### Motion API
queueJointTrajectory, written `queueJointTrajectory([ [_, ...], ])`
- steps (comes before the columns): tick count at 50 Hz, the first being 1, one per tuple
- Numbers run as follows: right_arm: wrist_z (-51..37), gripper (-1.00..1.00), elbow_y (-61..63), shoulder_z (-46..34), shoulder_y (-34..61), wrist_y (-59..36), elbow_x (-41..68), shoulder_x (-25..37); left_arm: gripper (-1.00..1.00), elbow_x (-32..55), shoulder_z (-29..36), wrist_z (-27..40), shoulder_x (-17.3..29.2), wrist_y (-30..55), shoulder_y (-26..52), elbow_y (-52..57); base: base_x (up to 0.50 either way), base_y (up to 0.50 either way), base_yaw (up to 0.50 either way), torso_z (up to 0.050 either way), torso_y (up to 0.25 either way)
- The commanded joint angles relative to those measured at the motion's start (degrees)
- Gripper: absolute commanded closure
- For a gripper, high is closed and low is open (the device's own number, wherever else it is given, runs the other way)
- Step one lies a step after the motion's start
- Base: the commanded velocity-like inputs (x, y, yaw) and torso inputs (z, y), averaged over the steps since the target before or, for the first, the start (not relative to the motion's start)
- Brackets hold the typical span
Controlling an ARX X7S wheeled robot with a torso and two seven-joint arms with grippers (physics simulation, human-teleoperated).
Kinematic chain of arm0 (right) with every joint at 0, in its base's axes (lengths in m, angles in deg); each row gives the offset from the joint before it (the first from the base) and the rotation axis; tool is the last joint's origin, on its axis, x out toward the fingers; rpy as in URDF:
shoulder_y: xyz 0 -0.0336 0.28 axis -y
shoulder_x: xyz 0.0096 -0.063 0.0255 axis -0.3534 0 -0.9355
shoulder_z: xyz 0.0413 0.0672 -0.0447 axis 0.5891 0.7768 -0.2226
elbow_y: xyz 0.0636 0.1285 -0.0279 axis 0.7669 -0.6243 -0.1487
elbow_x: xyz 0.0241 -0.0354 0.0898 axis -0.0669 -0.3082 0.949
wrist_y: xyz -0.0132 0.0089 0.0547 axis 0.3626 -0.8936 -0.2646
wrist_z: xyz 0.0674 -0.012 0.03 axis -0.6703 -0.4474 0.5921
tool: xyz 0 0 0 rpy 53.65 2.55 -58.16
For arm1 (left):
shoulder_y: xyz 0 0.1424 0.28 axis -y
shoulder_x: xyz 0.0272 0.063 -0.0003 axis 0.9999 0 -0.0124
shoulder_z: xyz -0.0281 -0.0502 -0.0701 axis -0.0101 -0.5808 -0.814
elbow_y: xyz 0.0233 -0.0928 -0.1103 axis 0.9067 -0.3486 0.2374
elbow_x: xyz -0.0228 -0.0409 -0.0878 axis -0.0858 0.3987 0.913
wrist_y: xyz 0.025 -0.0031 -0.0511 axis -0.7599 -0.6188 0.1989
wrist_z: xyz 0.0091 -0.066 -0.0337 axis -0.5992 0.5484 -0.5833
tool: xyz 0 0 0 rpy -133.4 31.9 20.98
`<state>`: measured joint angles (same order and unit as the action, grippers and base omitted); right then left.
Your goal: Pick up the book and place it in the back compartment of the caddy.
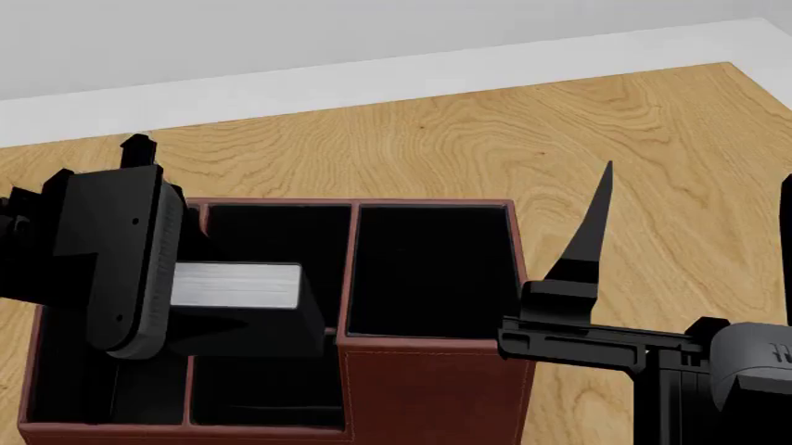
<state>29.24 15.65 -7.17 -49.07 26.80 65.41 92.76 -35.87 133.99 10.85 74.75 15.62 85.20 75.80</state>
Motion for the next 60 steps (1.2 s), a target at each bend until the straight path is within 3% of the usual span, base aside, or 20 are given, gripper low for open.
queueJointTrajectory([
  [1, 0.4, -1.00, -0.4, 0.1, -0.5, 0.8, -0.3, 0.1, 1.00, 1.0, -1.1, 2.1, -0.4, -0.1, -0.5, -0.4, 0.00, 0.00, 0.00, 0.000, 0.010],
  [27, 2.1, -1.00, -3.0, 0.0, -2.4, 4.0, -1.9, -0.1, 1.00, -0.8, 0.0, 2.3, -3.4, -3.6, -2.9, -6.1, 0.00, 0.00, 0.00, 0.000, 0.001],
  [60, 8.1, -1.00, -12.4, 0.1, -7.2, 14.7, -6.6, -1.4, 1.00, -2.2, 0.5, 2.6, -6.2, -8.2, -5.7, -13.1, 0.00, 0.00, 0.00, 0.000, 0.001],
])
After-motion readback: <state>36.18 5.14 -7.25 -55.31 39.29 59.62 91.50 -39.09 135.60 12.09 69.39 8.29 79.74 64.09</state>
